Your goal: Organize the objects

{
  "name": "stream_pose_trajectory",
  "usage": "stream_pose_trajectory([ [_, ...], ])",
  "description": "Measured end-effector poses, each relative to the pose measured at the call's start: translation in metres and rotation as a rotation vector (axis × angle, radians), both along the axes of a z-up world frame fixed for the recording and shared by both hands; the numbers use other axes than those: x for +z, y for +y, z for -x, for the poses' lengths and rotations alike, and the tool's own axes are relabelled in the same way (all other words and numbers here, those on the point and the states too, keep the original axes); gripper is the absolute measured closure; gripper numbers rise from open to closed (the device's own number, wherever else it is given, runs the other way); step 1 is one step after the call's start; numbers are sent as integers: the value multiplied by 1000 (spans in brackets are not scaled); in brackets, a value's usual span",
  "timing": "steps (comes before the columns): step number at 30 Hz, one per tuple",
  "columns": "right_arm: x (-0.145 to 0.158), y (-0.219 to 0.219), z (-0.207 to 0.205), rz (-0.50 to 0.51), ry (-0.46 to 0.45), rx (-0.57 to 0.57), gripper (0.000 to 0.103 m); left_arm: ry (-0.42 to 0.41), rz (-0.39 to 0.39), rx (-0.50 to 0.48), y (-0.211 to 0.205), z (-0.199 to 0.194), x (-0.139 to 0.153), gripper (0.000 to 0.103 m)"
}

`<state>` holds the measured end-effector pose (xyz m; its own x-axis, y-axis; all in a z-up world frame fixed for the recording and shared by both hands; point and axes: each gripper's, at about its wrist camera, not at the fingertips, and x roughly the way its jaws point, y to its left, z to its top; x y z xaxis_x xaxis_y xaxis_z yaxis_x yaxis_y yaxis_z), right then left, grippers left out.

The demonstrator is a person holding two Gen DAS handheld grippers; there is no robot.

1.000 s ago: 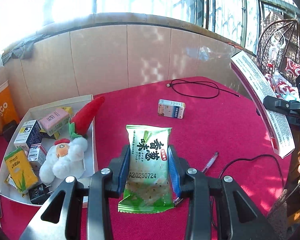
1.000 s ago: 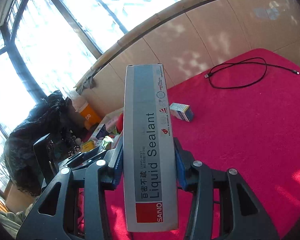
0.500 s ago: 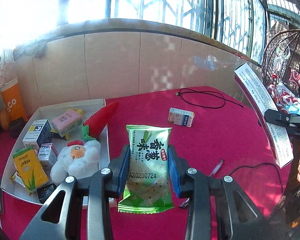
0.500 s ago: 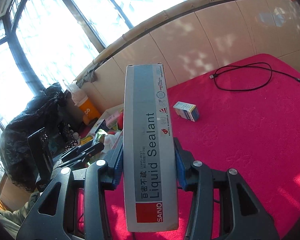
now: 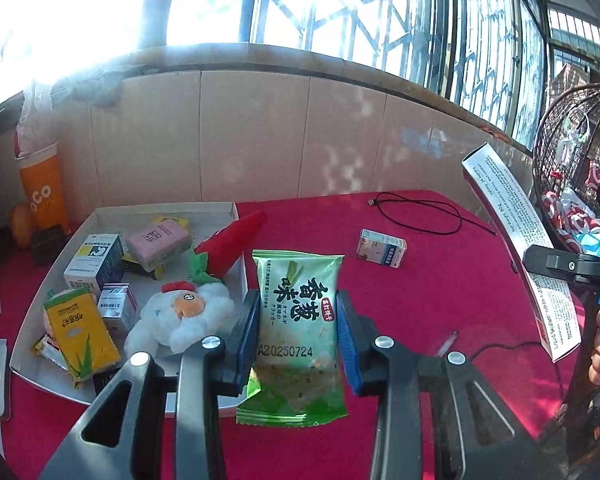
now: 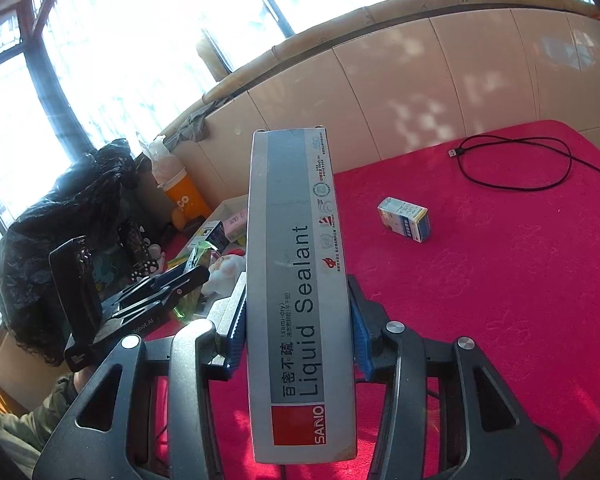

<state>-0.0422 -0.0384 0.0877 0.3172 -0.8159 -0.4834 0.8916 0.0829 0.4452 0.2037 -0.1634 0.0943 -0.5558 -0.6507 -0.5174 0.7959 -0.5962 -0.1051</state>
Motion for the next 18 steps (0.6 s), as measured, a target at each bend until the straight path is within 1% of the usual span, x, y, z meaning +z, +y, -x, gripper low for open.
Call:
stream_pose_trajectory([
  [3, 1, -6, -8, -9, 20, 7, 60, 11, -2, 14, -3, -6, 1, 67],
  [7, 2, -16, -22, -23, 73, 12, 60, 23, -8, 33, -7, -14, 2, 67],
  [18, 5, -40, -65, -30, 161, 74, 60, 56, -18, 71, -15, -34, 2, 67],
])
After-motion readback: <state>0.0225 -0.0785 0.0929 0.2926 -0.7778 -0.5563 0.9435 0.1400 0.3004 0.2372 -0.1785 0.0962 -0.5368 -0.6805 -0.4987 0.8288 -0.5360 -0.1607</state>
